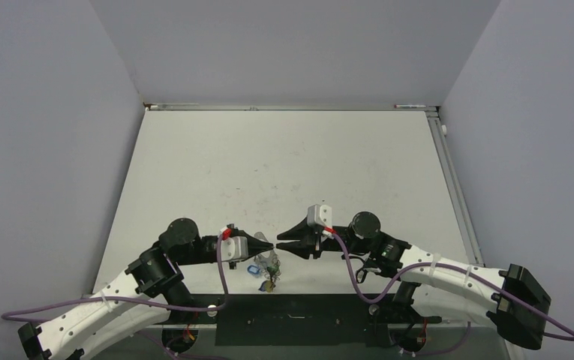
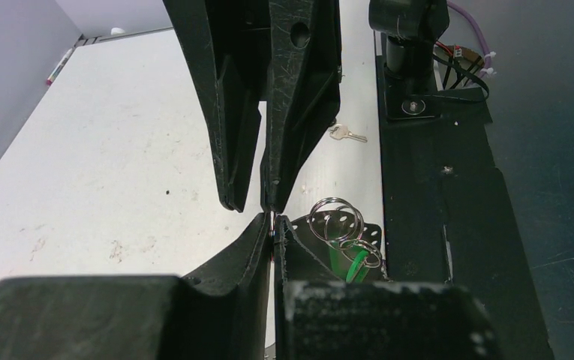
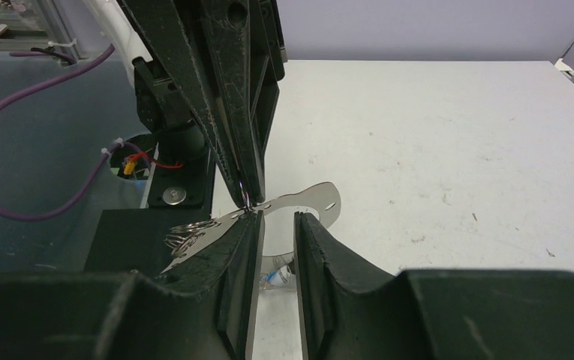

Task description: Put the keys on the keyring

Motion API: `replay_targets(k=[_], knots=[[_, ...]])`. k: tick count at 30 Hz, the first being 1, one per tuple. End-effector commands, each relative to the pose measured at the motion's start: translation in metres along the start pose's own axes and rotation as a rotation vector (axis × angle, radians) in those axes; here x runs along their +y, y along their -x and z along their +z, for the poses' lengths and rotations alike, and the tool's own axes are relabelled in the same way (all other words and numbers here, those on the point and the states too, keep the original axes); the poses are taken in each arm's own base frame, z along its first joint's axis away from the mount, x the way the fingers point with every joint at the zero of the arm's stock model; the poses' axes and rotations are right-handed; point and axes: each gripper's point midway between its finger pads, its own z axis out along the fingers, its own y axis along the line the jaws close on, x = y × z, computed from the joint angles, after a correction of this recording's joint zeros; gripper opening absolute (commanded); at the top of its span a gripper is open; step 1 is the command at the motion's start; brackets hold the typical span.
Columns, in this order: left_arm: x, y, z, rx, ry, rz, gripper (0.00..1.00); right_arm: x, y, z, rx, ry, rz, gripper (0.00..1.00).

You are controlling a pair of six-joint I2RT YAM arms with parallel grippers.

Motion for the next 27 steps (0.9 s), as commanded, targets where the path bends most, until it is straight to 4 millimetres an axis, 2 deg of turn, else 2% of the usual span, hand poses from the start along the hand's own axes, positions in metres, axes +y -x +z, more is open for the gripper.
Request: replay_targets(k=[1,9,11,15,27], knots=[[0.006,0.031,0.000,-0.109,0.015,0.052,0.00,0.008,0.021,0.004,-0.068,0.054,-0.068,0.23],[0.007,0.029,-0.001,-0.105,0.024,0.051,0.00,0.013,0.019,0.008,-0.055,0.093,-0.054,0.23],[0.009,0.037,0.000,-0.134,0.031,0.066,0.00,0.013,0.018,0.009,-0.056,0.096,-0.053,0.23],[0.009,0.037,0.000,-0.136,0.030,0.064,0.00,0.012,0.019,0.011,-0.060,0.096,-0.055,0.22],[0.008,0.030,0.002,-0.115,0.025,0.057,0.00,0.008,0.031,0.005,-0.068,0.060,-0.083,0.24]])
